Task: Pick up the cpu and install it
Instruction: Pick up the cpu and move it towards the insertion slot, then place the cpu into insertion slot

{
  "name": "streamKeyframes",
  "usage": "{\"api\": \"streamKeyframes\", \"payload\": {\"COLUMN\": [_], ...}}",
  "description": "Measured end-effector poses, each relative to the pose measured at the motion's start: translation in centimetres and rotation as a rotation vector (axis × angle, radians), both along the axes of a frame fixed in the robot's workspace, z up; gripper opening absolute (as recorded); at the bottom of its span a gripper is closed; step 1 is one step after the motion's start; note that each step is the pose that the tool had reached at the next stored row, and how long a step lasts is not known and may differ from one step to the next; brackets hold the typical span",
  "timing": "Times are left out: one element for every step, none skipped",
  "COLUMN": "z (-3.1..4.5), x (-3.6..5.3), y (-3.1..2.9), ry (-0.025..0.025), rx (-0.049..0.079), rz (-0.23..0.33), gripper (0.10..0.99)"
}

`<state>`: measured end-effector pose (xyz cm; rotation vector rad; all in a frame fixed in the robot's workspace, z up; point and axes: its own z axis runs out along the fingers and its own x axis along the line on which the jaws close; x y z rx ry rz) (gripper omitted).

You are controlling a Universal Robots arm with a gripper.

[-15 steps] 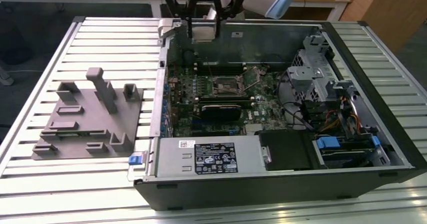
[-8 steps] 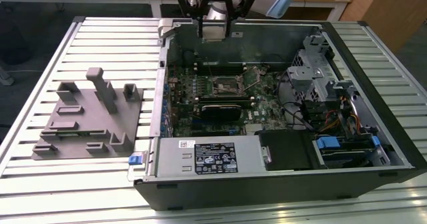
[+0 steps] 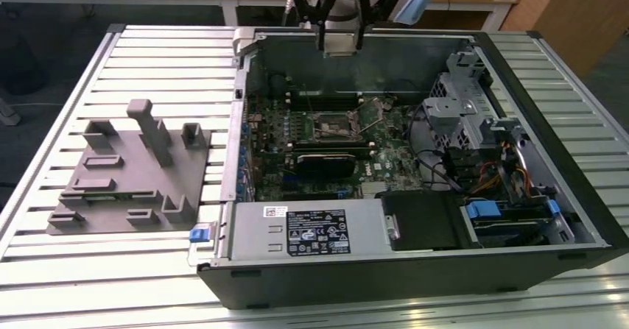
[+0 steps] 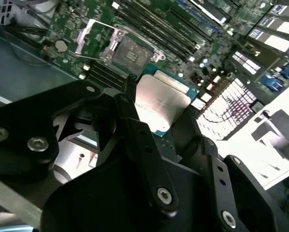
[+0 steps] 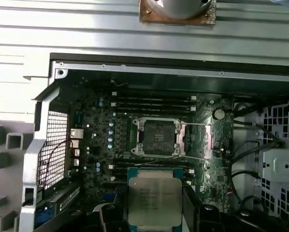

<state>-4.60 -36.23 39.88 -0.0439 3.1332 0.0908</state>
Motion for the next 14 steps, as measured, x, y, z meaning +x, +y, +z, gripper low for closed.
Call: {"api": "streamKeyframes", "payload": {"z": [-0.01, -0.03, -0.05, -0.07, -0.09, -0.11, -0.13, -0.15, -0.16, -0.17, -0.17, -0.17, -0.17, -0.17], "x": [0.25, 0.52, 0.79, 1.06, 1.34, 1.62, 1.89, 2.19, 2.47, 2.75, 2.93, 2.99, 3.04, 3.09], "y": [0.15, 0.29, 0.41, 0.54, 0.67, 0.79, 0.92, 1.06, 1.15, 1.21, 1.22, 1.21, 1.21, 1.22], "ry": [-0.0009, -0.0019, -0.0027, -0.0035, -0.0043, -0.0054, -0.0065, -0.0077, -0.0089, -0.0096, -0.0096, -0.0096, -0.0096, -0.0097], "rx": [0.000, 0.000, 0.000, 0.000, 0.000, 0.000, 0.000, 0.000, 0.000, 0.000, 0.000, 0.000, 0.000, 0.000], "rz": [0.000, 0.000, 0.000, 0.000, 0.000, 0.000, 0.000, 0.000, 0.000, 0.000, 0.000, 0.000, 0.000, 0.000], "gripper": [0.537, 0.537, 0.537, 0.537, 0.537, 0.537, 0.537, 0.537, 0.537, 0.537, 0.537, 0.537, 0.537, 0.537]}}
